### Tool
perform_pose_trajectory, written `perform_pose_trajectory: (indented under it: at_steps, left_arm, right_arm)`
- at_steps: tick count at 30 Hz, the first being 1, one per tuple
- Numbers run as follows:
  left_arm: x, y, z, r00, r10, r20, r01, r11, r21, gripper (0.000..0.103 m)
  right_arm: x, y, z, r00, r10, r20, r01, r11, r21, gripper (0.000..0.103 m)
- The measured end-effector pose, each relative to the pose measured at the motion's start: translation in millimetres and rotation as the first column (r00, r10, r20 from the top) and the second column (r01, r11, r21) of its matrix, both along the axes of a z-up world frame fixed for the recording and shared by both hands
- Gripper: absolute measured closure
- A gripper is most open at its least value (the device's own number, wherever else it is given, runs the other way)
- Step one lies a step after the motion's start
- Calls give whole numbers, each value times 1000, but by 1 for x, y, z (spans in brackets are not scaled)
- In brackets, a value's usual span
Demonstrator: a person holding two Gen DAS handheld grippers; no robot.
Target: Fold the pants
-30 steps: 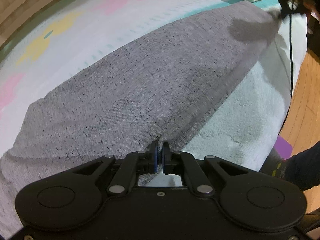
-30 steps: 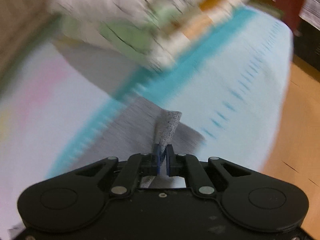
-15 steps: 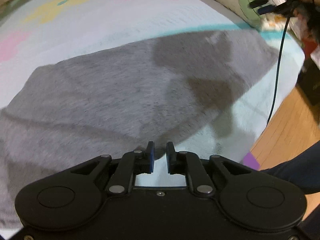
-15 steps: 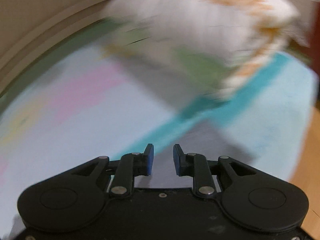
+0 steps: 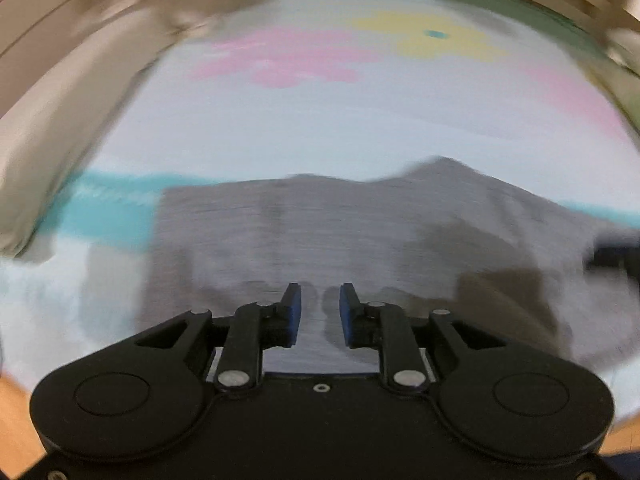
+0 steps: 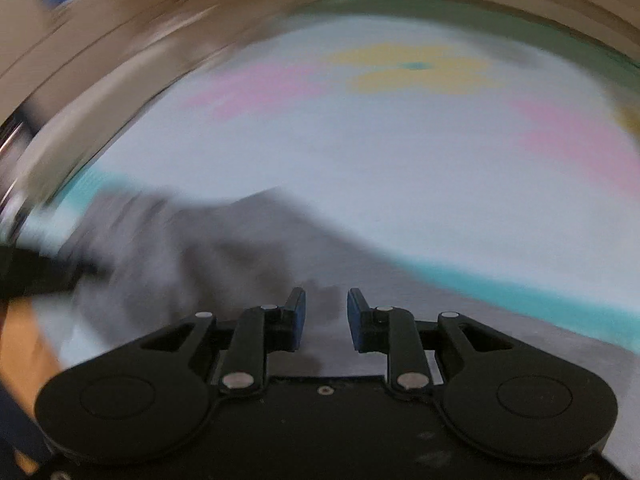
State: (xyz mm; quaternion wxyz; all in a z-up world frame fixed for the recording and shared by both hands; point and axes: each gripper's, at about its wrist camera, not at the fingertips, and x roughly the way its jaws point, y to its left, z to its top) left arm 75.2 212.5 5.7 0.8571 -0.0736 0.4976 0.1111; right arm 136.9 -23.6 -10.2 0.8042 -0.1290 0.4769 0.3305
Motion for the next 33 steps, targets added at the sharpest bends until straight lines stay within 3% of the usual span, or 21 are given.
perform_pose_trajectory:
  at_steps: [3,7,11,17,21,23,25,27,30,31,33]
  left_arm:
    - [-2,30,-4,995,98,-8,-98,995,1,75]
    - [-4,60,-14,980,198,-31,-199,980,-16,74]
    - [-5,75,-24,971,234,-49,-237,969,-71,74]
    - [-5,75,-29,978,202,-54,-206,975,-81,74]
    - [-6,76,-30,979,195,-57,-200,973,-116,74]
    - [-6,77,-30,980,192,-54,-197,973,-119,74]
    - [-8,78,-28,980,195,-46,-200,973,-118,74]
    - [-11,80,-23,979,200,-27,-202,973,-115,74]
    - [-15,82,-11,977,211,14,-209,974,-92,74]
    - [-16,82,-6,977,212,30,-209,975,-81,74]
    - [-17,80,2,976,211,62,-208,977,-54,74]
  right_arm:
    - [-31,35,-18,982,190,-1,-190,982,-18,78]
    - [-63,66,-38,919,389,63,-386,921,-61,78]
    - [-75,89,-53,876,464,128,-451,884,-119,77]
    - [-103,107,-70,770,597,225,-539,798,-271,73]
    - [-113,104,-77,678,665,315,-551,742,-381,73]
    - [-113,104,-77,649,683,334,-568,728,-386,74]
    - [-100,111,-78,683,660,313,-566,749,-344,81]
    - [-83,112,-65,767,578,280,-529,816,-235,91]
    - [-61,109,-37,879,441,180,-446,895,-17,91]
    - [-58,108,-30,897,419,139,-428,903,40,90]
    - [-59,108,-24,901,425,84,-432,896,103,90]
